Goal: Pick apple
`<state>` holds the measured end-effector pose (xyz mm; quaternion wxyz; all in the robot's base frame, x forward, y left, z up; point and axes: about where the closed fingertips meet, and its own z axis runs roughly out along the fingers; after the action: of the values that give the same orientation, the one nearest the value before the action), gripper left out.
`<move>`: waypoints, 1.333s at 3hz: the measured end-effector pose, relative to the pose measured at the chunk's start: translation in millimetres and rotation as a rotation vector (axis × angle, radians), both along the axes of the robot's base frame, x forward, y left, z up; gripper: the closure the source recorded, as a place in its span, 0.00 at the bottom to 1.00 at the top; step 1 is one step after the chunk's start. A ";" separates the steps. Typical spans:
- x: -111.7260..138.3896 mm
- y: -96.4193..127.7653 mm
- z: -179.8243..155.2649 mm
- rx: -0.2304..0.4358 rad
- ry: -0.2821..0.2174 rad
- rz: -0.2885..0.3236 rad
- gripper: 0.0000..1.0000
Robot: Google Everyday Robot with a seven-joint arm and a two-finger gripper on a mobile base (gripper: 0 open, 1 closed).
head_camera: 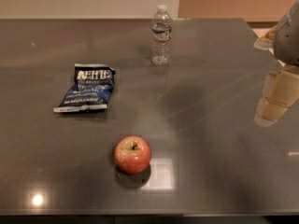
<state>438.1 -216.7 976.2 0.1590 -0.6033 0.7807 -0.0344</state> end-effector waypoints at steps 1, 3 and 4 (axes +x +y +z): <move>0.1 0.2 0.0 0.001 0.000 0.000 0.00; 20.5 53.3 -18.9 0.124 0.064 0.086 0.00; 18.2 86.8 -31.3 0.206 0.081 0.142 0.00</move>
Offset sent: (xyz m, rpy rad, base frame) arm 0.0259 0.0451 -0.0170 0.1078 0.0951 0.0790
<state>456.3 -129.9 944.9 0.1904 -0.6384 0.7412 0.0819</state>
